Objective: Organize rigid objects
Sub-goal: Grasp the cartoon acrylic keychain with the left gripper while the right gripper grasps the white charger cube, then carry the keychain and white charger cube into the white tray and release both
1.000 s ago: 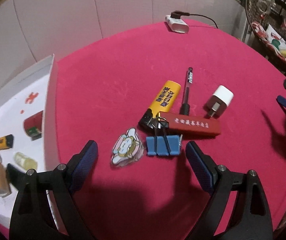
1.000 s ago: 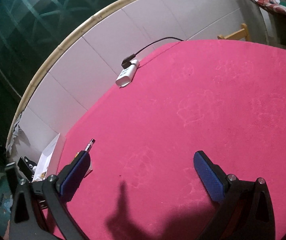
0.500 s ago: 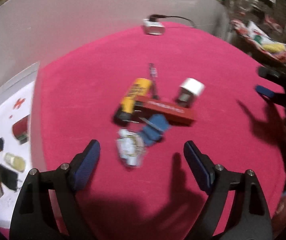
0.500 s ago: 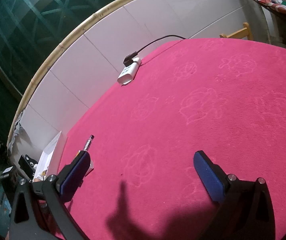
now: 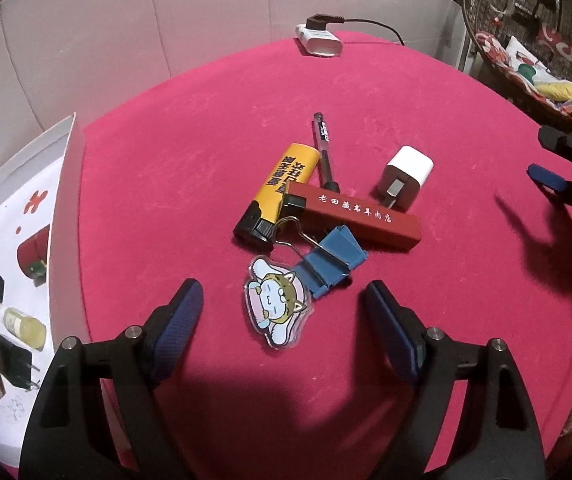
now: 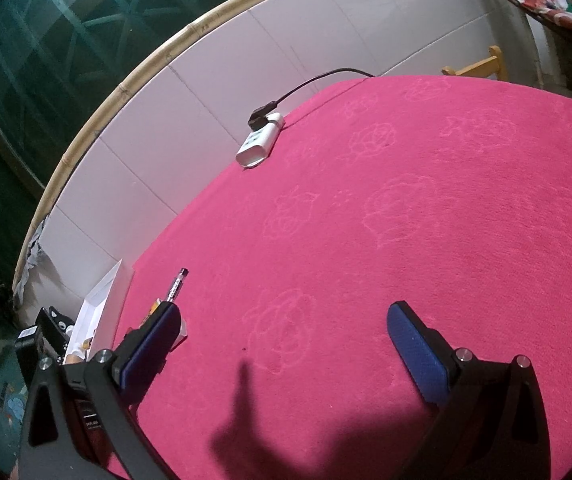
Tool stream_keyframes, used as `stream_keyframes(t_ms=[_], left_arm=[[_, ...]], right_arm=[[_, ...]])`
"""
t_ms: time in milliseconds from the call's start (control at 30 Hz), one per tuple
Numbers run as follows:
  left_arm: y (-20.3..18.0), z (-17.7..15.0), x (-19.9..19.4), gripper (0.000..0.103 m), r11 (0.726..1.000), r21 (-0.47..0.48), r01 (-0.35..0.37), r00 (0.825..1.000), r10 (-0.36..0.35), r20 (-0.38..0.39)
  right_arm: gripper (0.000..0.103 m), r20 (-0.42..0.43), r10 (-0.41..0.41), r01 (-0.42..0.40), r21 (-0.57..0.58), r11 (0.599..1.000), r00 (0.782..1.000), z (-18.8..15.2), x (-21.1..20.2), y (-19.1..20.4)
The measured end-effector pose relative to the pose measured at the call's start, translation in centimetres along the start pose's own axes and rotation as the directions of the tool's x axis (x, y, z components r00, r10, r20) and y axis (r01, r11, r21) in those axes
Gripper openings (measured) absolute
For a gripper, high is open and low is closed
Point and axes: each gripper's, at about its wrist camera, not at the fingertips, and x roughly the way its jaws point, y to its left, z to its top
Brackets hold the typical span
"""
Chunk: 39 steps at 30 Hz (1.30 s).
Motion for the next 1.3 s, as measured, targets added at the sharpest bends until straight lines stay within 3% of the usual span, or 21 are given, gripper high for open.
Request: stream_keyframes(t_ms=[100,167,200,367,500,567,633,800,900,1133,1300], left_arm=[[-0.2,-0.3,-0.5,0.058,1.000,-0.003,0.012,1.000,-0.012,0.020],[-0.2,-0.4,-0.8,0.033,1.000,-0.015,0.012,0.999,-0.011,0.032],[0.0,-0.5,-0.9,0.031,1.000,-0.027,0.006,0.999,-0.005,0.036],[0.6,-1.2,-1.4,0.028,0.997,-0.082,0.009,0.999,-0.005,0.053],[0.8,-1.9,-2.1,0.028,0.993,-0.116,0.009,0.998,-0.001,0.064],[0.9,-2.4,-2.8,0.028,0.991,-0.132,0.004,0.997,0.005,0.071],[1.0,-2.6,-3.3,0.028,0.990,-0.138,0.000,0.997,0.010,0.078],[0.8,-2.8,-4.3,0.028,0.989,-0.146,0.005,0.995,0.009,0.097],[0.6,-2.7,-4.6,0.028,0.989,-0.146,0.008,0.995,0.007,0.103],[-0.3,-2.5,-6.0,0.028,0.991,-0.131,0.011,0.990,0.008,0.144],[-0.4,-2.1,-7.3,0.028,0.990,-0.139,-0.019,0.985,0.043,0.167]], right_arm=[[0.103,-0.019,0.023,-0.024,-0.039,0.999,1.000,0.0,0.4,1.0],[0.103,-0.058,0.037,-0.041,-0.078,0.996,0.998,0.0,1.0,2.2],[0.103,-0.080,0.031,-0.040,-0.110,0.993,0.996,-0.1,1.4,3.1],[0.103,-0.170,-0.031,-0.031,-0.348,0.937,0.985,-0.7,3.9,8.7],[0.101,-0.192,-0.033,-0.054,-0.426,0.903,0.981,-1.0,6.2,11.6],[0.087,-0.205,-0.032,-0.066,-0.452,0.890,0.978,-1.1,7.3,12.5],[0.064,-0.228,-0.046,-0.069,-0.474,0.878,0.973,-1.2,8.5,13.1],[0.041,-0.315,-0.089,-0.089,-0.508,0.857,0.945,-2.5,11.2,13.4],[0.038,-0.309,-0.084,-0.096,-0.523,0.847,0.947,-2.7,11.0,13.6],[0.037,-0.266,-0.019,-0.108,-0.454,0.884,0.964,-1.4,8.1,12.4],[0.037,-0.214,0.047,-0.139,-0.441,0.887,0.976,-0.5,5.2,13.6]])
